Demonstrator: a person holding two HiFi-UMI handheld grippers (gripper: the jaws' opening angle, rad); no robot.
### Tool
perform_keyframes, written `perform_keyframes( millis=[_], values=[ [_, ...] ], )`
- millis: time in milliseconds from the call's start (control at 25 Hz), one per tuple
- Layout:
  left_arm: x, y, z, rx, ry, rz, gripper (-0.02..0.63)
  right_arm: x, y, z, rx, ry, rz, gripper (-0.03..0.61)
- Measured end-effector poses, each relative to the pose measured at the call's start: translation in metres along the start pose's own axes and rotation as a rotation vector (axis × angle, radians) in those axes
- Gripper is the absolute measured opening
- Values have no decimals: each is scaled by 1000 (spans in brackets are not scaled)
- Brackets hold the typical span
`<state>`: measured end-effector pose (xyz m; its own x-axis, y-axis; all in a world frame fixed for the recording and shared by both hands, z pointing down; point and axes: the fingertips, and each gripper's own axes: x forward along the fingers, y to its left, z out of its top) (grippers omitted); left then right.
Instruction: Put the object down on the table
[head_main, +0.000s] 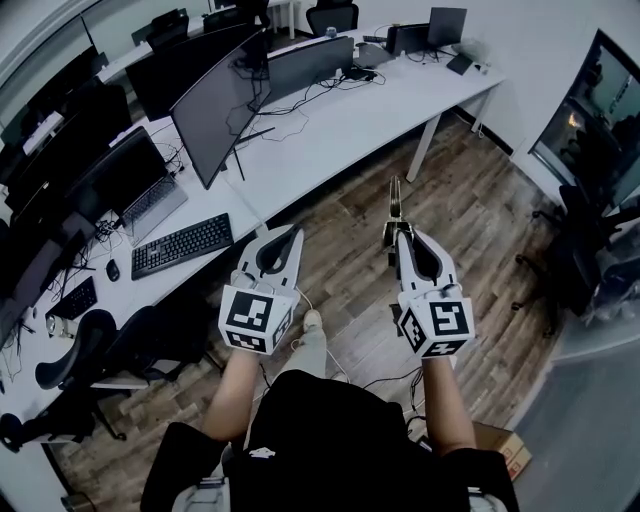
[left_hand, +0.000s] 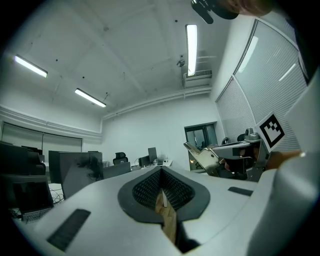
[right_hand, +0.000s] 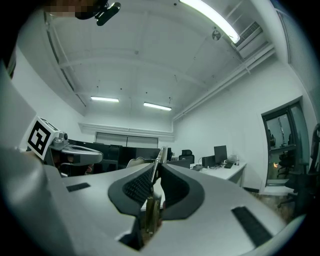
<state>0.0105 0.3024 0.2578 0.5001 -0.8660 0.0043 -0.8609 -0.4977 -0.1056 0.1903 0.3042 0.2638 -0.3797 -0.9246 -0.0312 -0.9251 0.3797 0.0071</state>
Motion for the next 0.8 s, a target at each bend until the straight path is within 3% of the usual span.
perform_keyframes(
  millis=[360,800],
  values=[
    [38,5,-2,-3,2,-3,14,27,-21,-3,1,1,12,48],
    [113,44,-13,-20,11,-1,14,102,-53,-12,8,13,24,48]
  ],
)
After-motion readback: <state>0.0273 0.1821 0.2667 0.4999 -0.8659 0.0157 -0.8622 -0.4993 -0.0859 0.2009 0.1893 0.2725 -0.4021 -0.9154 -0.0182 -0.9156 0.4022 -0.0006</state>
